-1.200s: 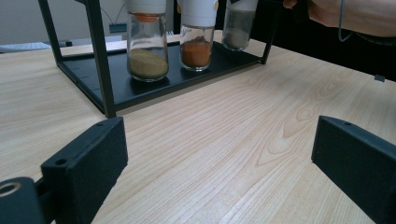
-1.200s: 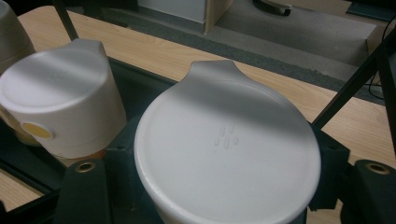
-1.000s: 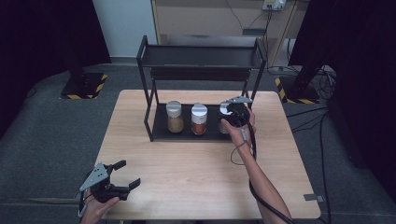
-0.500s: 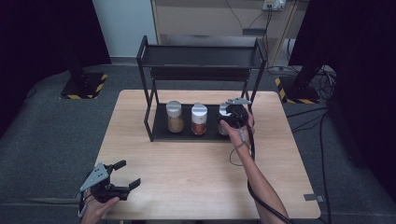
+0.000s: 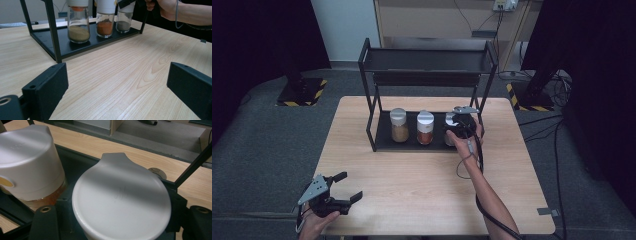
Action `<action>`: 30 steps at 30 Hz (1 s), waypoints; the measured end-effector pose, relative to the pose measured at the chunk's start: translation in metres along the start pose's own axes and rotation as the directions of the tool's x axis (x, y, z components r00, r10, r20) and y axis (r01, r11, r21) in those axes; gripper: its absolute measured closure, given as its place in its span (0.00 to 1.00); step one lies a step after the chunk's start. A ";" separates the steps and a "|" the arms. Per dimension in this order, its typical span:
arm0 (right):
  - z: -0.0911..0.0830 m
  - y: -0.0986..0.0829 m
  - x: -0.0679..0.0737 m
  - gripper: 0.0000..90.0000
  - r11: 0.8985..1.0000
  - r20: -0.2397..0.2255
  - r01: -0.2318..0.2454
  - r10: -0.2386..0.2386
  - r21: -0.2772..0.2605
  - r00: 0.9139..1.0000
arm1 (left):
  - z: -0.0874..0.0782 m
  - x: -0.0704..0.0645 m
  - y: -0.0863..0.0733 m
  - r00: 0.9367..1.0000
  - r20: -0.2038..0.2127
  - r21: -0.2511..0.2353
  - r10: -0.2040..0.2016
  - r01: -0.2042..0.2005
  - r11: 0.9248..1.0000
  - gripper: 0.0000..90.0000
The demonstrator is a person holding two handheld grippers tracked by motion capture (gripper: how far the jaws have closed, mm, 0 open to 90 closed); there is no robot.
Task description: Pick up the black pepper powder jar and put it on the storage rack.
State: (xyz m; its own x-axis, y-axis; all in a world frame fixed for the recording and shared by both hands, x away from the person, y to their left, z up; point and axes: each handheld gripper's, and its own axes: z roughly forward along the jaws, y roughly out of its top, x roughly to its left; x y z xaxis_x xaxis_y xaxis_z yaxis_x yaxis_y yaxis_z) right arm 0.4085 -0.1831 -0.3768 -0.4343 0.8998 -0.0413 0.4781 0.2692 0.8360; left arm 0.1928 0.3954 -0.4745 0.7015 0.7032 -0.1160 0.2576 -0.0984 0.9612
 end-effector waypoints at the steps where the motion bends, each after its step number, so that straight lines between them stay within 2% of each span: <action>1: 0.000 0.000 0.000 0.34 1.000 0.000 -0.003 0.003 -0.002 1.000 | 0.000 0.000 0.000 1.000 0.000 0.000 0.000 0.000 1.000 0.03; 4: 0.000 -0.002 0.000 0.34 1.000 0.000 0.003 -0.003 -0.009 1.000 | 0.000 0.000 0.000 1.000 0.000 0.000 0.000 0.000 1.000 0.03; 9: 0.001 -0.005 -0.001 0.34 1.000 0.003 -0.014 0.014 -0.019 1.000 | 0.000 0.000 0.000 1.000 0.001 0.001 0.002 -0.002 1.000 0.03; 16: -0.006 -0.008 -0.002 0.18 0.998 0.015 -0.010 0.011 -0.069 1.000 | 0.000 0.000 0.000 1.000 0.001 0.001 0.003 -0.003 1.000 0.03; 18: -0.009 -0.005 -0.005 0.15 0.997 0.000 -0.024 0.025 -0.072 1.000 | 0.000 0.000 0.000 1.000 0.001 0.001 0.003 -0.003 1.000 0.03; 21: -0.014 -0.001 -0.007 0.10 0.996 -0.009 -0.017 0.017 -0.082 1.000 | 0.000 0.000 0.000 1.000 0.001 0.002 0.003 -0.003 1.000 0.03; 24: -0.017 0.003 -0.008 0.10 0.997 -0.021 -0.007 0.005 -0.079 1.000 | 0.000 -0.001 0.001 1.000 0.001 0.003 0.004 -0.004 1.000 0.03; 30: -0.033 0.011 -0.011 0.09 0.995 -0.050 0.004 -0.010 -0.104 0.999 | 0.000 -0.001 0.001 1.000 0.000 0.004 0.005 -0.005 1.000 0.03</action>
State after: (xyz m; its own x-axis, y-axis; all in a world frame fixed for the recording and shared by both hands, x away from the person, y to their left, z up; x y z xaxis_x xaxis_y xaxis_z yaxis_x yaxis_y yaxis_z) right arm 0.3938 -0.2011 -0.3491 -0.4768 0.8788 -0.0216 0.3946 0.2359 0.8880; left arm 0.1927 0.3943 -0.4737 0.7027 0.7028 -0.1109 0.2565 -0.1049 0.9608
